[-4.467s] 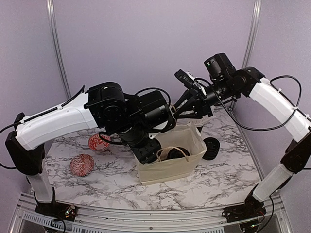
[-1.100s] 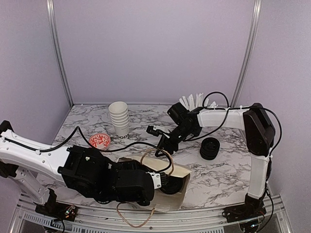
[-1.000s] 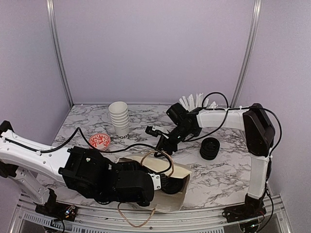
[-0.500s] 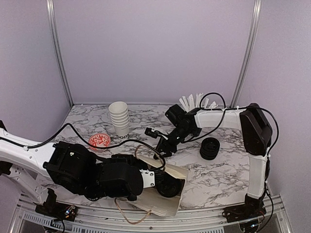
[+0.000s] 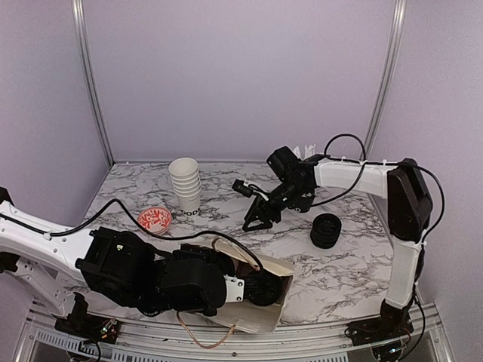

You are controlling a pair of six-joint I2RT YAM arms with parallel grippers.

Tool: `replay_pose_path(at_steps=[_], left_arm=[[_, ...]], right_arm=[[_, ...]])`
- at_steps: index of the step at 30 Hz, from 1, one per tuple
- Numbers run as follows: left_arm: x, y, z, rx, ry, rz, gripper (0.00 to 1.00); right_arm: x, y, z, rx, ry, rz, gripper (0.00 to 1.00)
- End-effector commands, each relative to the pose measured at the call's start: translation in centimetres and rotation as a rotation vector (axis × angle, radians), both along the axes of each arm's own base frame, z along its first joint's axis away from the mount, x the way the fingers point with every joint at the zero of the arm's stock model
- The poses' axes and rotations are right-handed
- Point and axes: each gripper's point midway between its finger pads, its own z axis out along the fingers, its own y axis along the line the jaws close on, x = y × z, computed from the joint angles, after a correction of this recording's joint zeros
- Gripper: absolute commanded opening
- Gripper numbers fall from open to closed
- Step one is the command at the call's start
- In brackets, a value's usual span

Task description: Pack the takeout coffee

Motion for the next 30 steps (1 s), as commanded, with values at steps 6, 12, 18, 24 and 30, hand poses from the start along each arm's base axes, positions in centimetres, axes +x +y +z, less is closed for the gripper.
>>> replay_pose_path(at_steps=[6, 12, 18, 24, 30], left_arm=[[-0.3, -0.9, -2.4, 0.065, 0.011, -0.061, 0.5], [0.3, -0.9, -3.3, 0.094, -0.001, -0.062, 0.5], [1.0, -0.8, -3.5, 0.111, -0.013, -0.05, 0.5], [1.4, -0.7, -4.2, 0.132, -0.013, -0.041, 0.5], [1.7, -0.8, -4.8, 0.142, -0.005, -0.045, 0.5]], right_arm=[[1.0, 0.7, -5.9, -0.133, 0.07, -0.027, 0.53], [-0.4, 1.6, -7.4, -0.149, 0.101, 0.014, 0.53], [-1.5, 2.4, -7.9, -0.132, 0.143, 0.06, 0.53], [-2.1, 2.7, -8.3, -0.121, 0.184, 0.081, 0.53], [-3.2, 2.9, -8.9, -0.113, 0.241, 0.107, 0.53]])
